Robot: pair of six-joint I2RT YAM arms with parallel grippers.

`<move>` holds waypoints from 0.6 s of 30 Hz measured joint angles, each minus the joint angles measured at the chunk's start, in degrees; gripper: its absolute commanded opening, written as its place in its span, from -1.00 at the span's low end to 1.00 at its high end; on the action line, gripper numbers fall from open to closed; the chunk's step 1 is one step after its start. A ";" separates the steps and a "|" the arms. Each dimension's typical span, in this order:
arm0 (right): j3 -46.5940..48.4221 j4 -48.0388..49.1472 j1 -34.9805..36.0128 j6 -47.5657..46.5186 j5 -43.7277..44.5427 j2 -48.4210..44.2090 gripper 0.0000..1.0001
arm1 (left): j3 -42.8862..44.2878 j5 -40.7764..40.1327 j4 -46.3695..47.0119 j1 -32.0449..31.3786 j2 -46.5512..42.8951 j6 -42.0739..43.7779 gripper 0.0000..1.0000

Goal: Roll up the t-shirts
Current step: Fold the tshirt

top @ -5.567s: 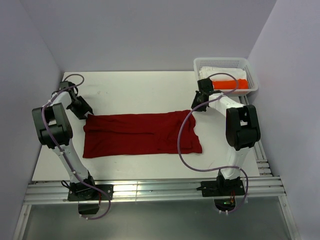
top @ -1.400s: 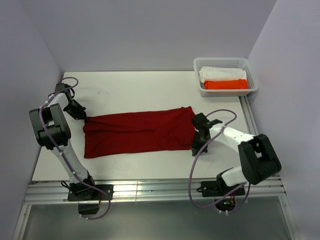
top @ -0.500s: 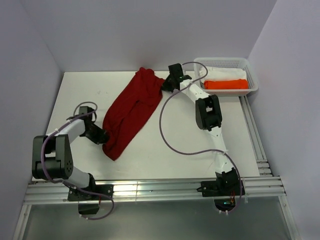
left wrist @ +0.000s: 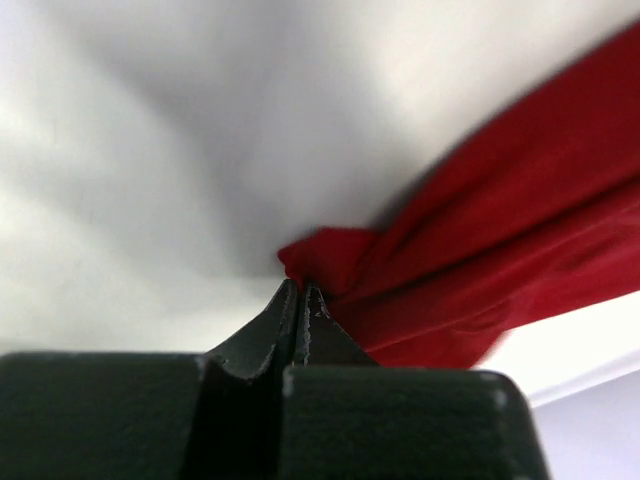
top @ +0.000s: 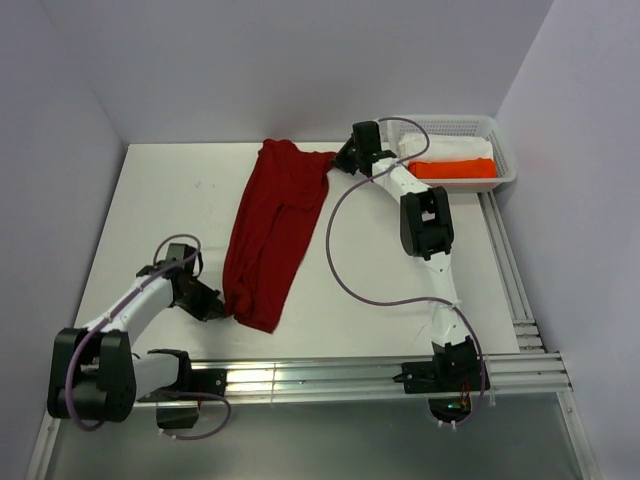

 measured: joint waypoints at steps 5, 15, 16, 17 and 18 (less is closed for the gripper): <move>0.61 0.81 -0.59 0.02 -1.46 -0.02 -0.56 | -6.67 1.88 -2.91 -4.70 -7.52 -3.32 -0.99; -3.72 2.69 -0.63 0.02 -3.13 -1.55 -0.53 | -10.58 4.61 -7.67 -7.21 -17.84 -5.07 -0.99; -4.42 2.69 -0.63 -0.04 -3.19 -1.73 -0.53 | -10.73 4.94 -7.65 -8.02 -17.62 -5.46 -0.92; -4.59 2.54 -0.66 -0.20 -3.37 -1.73 -0.51 | -10.73 5.25 -7.50 -9.16 -17.16 -5.90 -0.87; -4.63 2.47 -0.68 -0.31 -3.54 -1.73 -0.49 | -10.58 5.44 -7.23 -10.58 -16.48 -6.14 -0.75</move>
